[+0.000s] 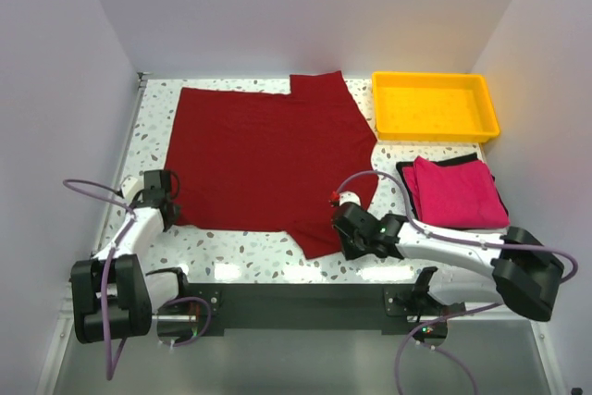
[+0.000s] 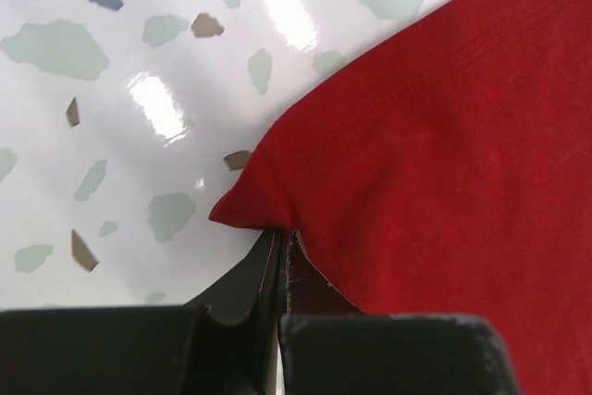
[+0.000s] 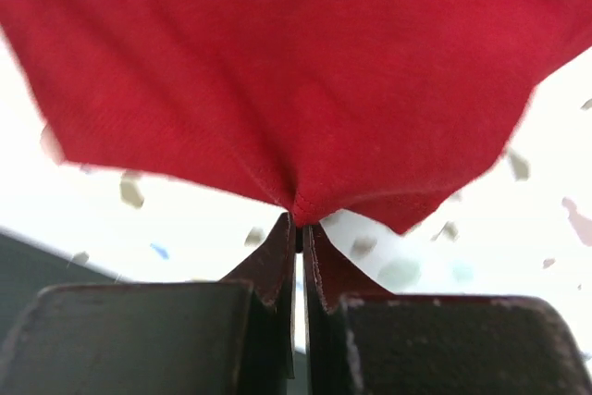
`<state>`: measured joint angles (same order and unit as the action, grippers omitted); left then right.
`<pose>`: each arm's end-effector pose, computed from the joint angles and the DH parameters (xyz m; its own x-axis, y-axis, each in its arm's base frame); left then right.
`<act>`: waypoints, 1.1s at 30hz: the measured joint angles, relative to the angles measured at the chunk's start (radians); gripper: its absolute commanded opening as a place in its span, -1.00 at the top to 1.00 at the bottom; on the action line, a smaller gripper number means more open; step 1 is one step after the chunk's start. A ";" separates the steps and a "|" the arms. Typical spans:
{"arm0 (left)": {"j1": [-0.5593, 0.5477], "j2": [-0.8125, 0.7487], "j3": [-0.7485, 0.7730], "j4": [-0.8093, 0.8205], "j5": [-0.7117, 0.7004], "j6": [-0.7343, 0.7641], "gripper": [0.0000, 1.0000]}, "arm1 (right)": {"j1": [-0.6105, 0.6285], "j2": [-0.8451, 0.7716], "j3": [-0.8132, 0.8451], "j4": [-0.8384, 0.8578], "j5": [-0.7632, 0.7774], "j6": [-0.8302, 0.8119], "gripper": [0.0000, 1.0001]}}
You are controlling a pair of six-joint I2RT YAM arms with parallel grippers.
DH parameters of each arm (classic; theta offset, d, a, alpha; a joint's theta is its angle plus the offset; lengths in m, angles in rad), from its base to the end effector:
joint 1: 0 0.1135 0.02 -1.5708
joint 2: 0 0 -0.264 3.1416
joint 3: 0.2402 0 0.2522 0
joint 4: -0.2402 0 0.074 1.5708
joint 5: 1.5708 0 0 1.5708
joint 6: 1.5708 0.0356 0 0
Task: Fold and stack the t-shirts
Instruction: Flatten the tshirt out, then fold the tshirt
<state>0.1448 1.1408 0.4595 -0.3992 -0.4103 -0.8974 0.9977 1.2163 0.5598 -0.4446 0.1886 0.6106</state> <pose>0.1842 0.0412 0.1517 -0.2957 -0.7675 -0.5687 -0.8808 0.4495 -0.1486 0.1186 0.1714 0.1619 -0.8430 -0.2676 -0.4667 -0.3613 0.9244 0.1225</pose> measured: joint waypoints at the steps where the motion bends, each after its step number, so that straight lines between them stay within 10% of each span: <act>1: 0.000 -0.006 0.000 -0.016 0.000 0.000 1.00 | 0.003 -0.028 -0.007 -0.014 -0.022 0.003 1.00; 17: 0.000 -0.262 -0.014 -0.198 0.035 -0.064 1.00 | 0.114 -0.174 0.072 -0.256 -0.029 0.085 1.00; 33: 0.000 -0.048 0.174 -0.139 0.095 -0.035 1.00 | -0.193 0.017 0.436 -0.275 0.056 -0.128 1.00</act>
<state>0.1448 1.0924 0.6338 -0.5381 -0.3149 -0.9325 0.8051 1.2335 0.9955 -0.7197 0.2451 0.4824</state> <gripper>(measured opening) 0.018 0.017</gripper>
